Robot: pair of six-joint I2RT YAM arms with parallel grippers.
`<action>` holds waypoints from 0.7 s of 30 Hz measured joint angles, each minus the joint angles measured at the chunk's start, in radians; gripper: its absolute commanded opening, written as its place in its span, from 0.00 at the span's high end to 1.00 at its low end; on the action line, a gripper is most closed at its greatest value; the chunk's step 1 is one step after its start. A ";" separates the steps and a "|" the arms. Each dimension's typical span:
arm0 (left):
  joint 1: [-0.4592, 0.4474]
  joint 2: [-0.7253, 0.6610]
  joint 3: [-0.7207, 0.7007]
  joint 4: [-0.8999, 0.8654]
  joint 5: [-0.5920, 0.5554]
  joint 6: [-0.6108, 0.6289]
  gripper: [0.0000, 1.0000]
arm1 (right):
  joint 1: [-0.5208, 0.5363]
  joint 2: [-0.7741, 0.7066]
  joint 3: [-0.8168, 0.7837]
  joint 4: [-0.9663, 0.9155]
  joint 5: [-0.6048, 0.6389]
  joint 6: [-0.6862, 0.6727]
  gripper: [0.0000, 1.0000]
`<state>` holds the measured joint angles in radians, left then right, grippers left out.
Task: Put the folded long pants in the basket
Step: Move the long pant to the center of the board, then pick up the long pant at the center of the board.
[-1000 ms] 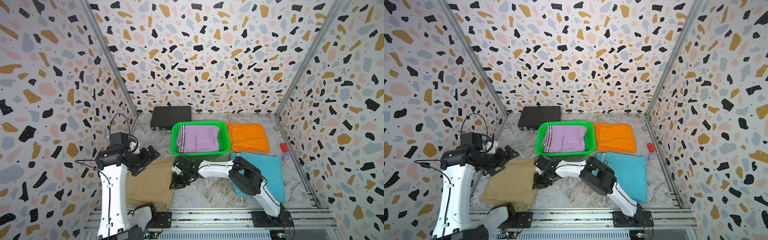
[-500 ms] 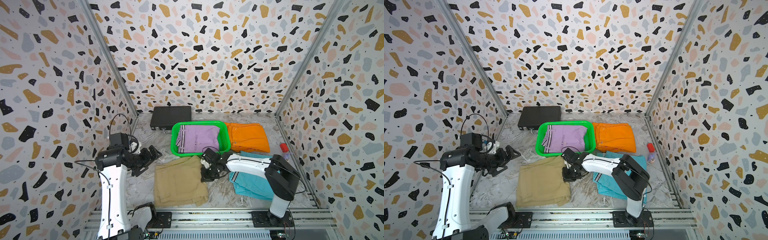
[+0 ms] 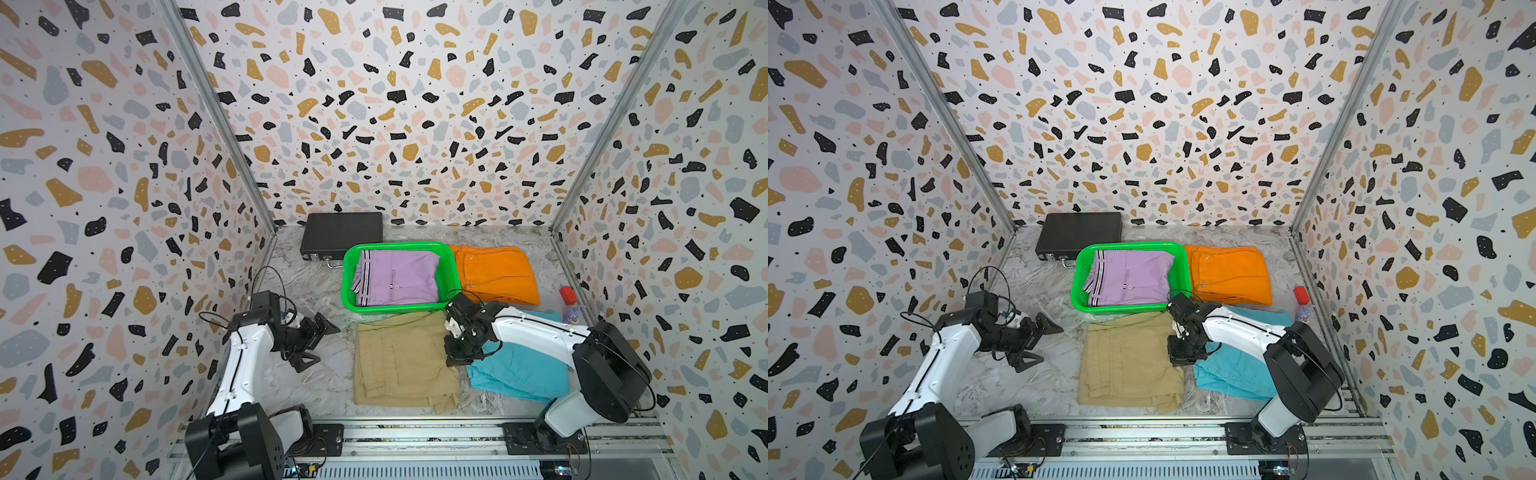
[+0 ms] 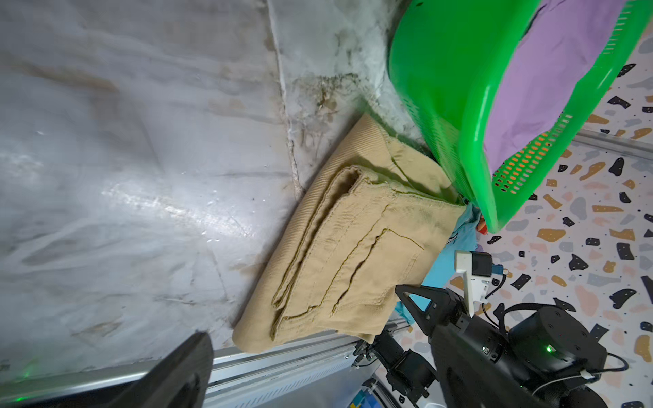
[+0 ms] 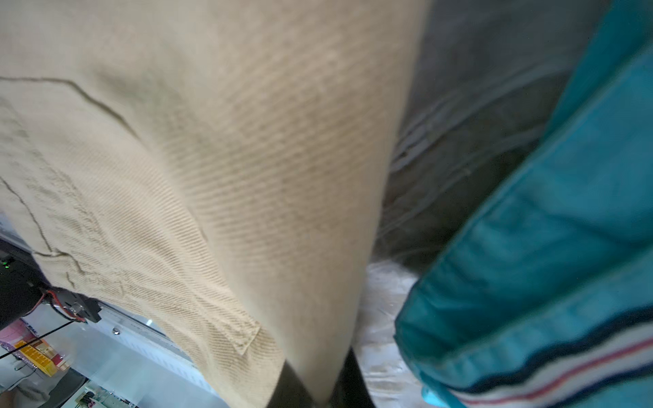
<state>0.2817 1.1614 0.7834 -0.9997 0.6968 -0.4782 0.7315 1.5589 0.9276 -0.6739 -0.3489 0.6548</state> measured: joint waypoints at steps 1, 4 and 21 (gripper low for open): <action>-0.008 0.016 -0.016 0.028 0.005 -0.010 0.00 | -0.002 0.001 0.000 -0.001 -0.002 -0.007 1.00; -0.059 0.067 -0.046 0.108 0.003 -0.044 0.00 | -0.002 0.016 0.007 -0.006 -0.005 -0.021 1.00; -0.282 0.310 -0.164 0.455 0.069 -0.241 0.00 | -0.006 0.070 0.013 -0.004 -0.021 -0.039 1.00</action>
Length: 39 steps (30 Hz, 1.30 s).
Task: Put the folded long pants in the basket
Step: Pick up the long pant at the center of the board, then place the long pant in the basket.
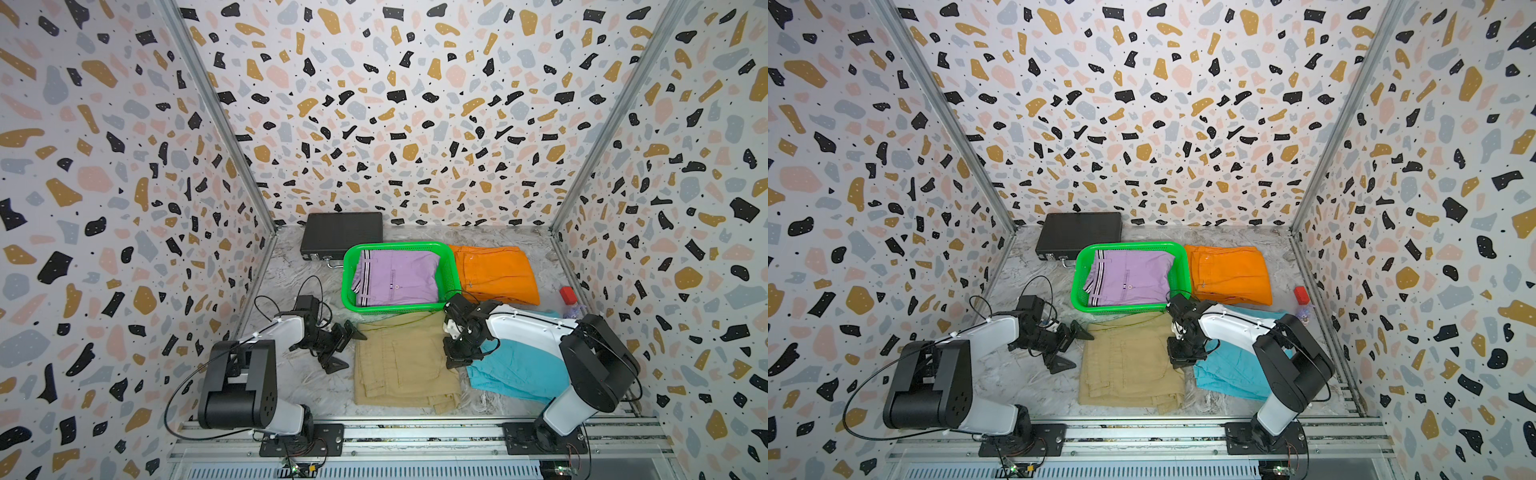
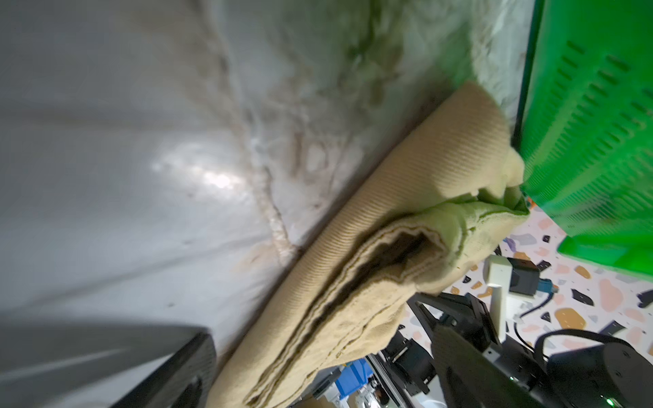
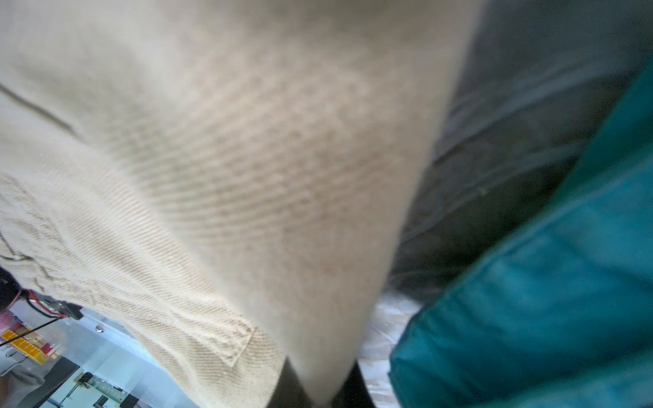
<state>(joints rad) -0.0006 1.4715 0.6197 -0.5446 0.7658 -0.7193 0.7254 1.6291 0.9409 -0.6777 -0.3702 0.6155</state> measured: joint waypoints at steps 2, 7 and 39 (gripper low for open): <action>-0.031 -0.002 -0.026 0.053 0.035 -0.029 0.00 | 0.000 0.002 0.001 0.000 -0.002 0.000 1.00; -0.156 0.002 -0.040 0.155 0.058 -0.086 0.00 | -0.001 0.003 0.001 0.002 -0.005 0.000 1.00; -0.269 -0.339 0.353 -0.209 -0.235 -0.048 1.00 | 0.004 -0.346 0.100 -0.026 -0.018 -0.035 1.00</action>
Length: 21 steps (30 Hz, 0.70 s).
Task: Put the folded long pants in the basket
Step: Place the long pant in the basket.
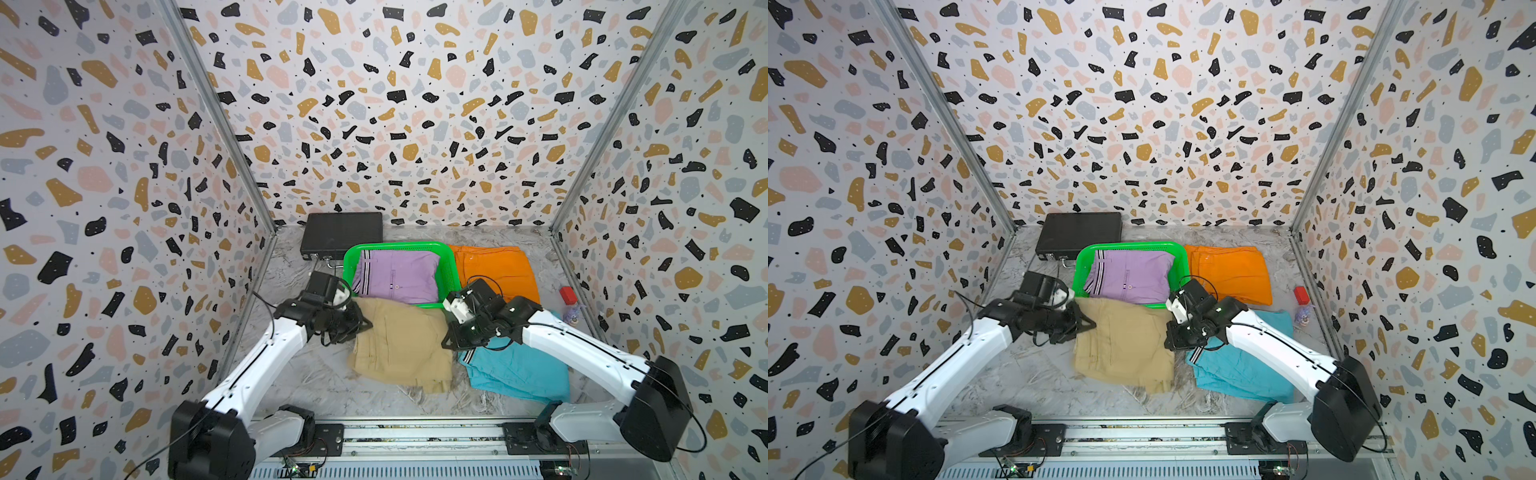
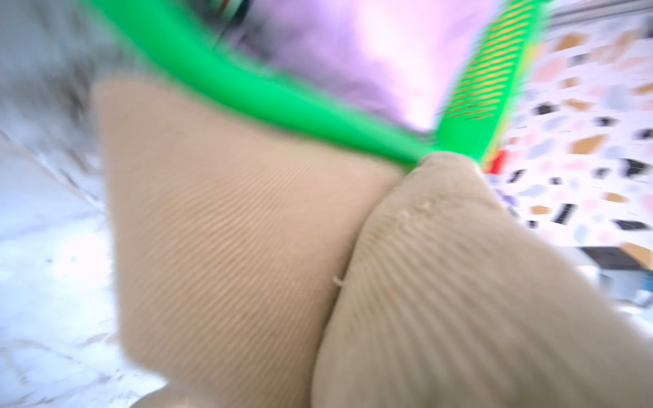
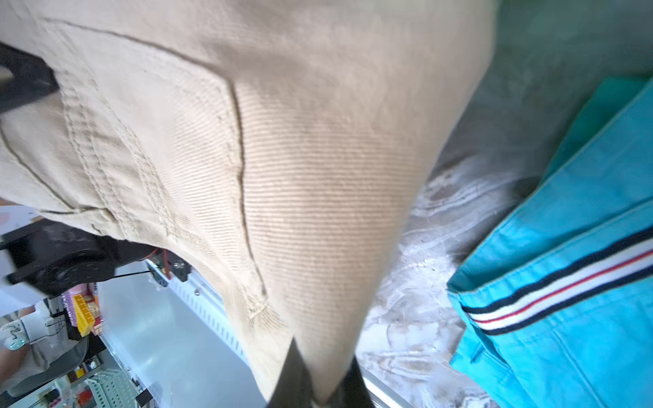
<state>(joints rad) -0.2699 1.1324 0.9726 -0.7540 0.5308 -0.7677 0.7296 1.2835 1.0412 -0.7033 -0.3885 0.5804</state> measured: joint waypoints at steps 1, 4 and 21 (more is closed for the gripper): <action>0.000 -0.019 0.070 -0.040 -0.011 0.012 1.00 | 0.000 -0.022 0.034 -0.013 0.001 -0.006 1.00; 0.000 -0.021 0.228 -0.126 -0.023 0.045 1.00 | 0.000 -0.051 0.136 -0.049 0.013 -0.027 1.00; 0.076 0.594 0.819 -0.255 -0.061 0.208 1.00 | -0.180 0.400 0.605 -0.100 0.123 -0.150 1.00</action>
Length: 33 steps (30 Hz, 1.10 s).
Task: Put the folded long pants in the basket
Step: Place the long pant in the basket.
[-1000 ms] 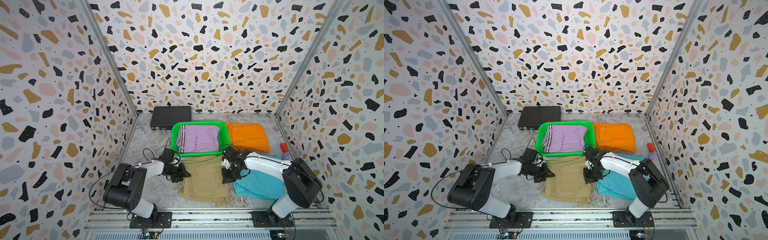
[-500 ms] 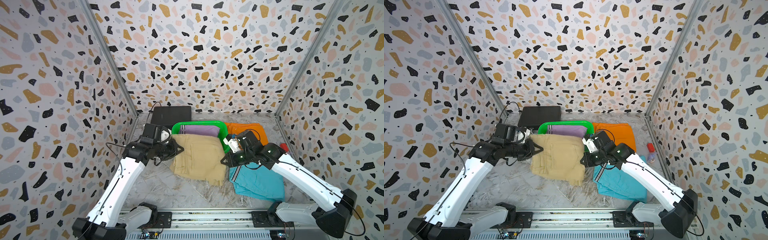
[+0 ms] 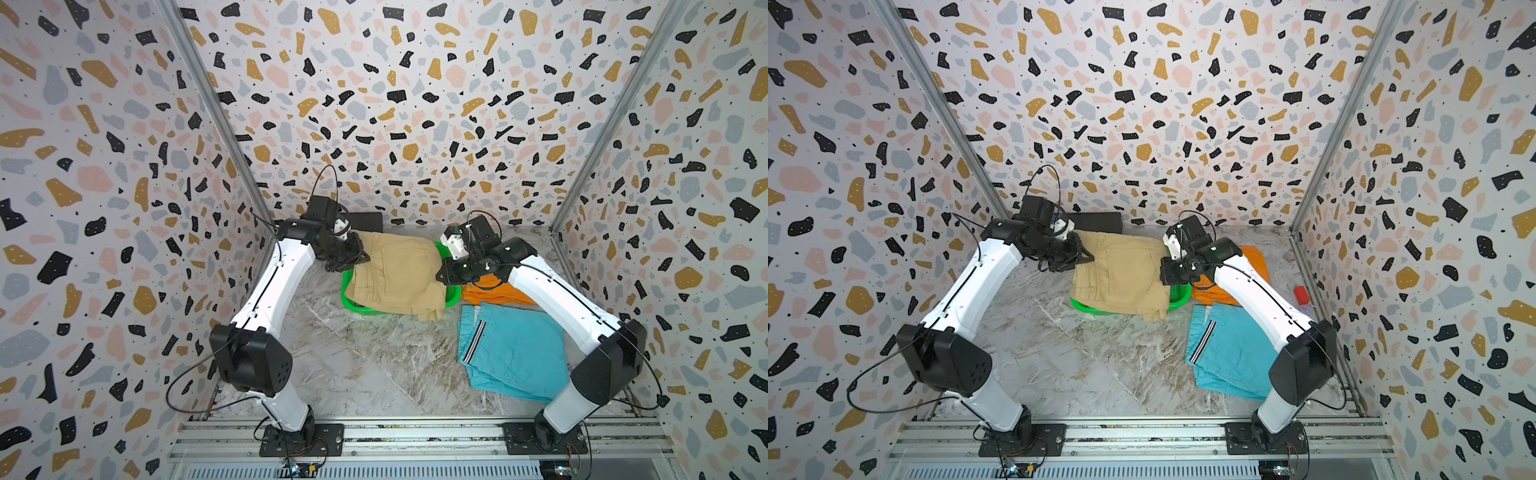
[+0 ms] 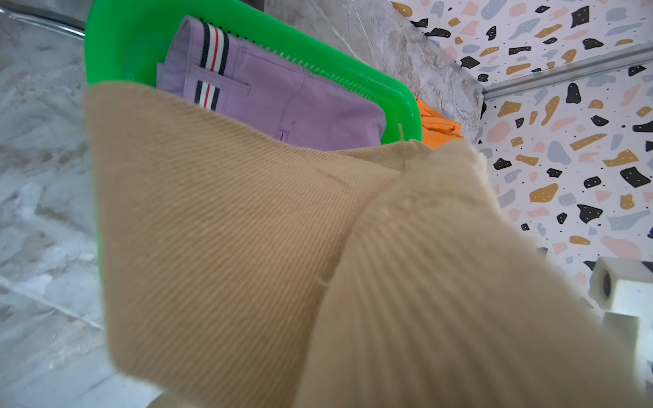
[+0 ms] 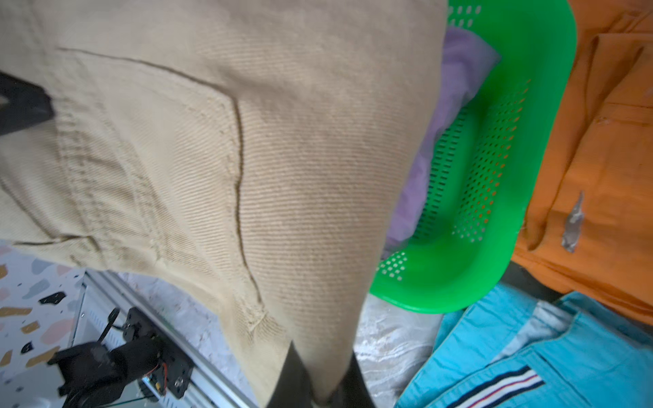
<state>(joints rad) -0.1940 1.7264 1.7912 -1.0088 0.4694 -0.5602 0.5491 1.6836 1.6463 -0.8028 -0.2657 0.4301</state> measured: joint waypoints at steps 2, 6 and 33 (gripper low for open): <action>0.003 0.081 0.051 0.002 0.021 0.006 1.00 | -0.033 0.064 0.031 0.007 -0.013 0.004 1.00; 0.008 0.224 0.120 0.018 0.041 0.020 1.00 | -0.077 0.182 0.106 0.015 -0.031 0.007 1.00; 0.034 0.512 0.132 0.064 0.038 0.068 0.66 | -0.126 0.432 0.079 0.116 -0.078 0.035 0.95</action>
<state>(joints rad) -0.1600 2.2379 1.9228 -0.9451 0.5076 -0.4923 0.4236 2.1159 1.7248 -0.6872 -0.3439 0.4656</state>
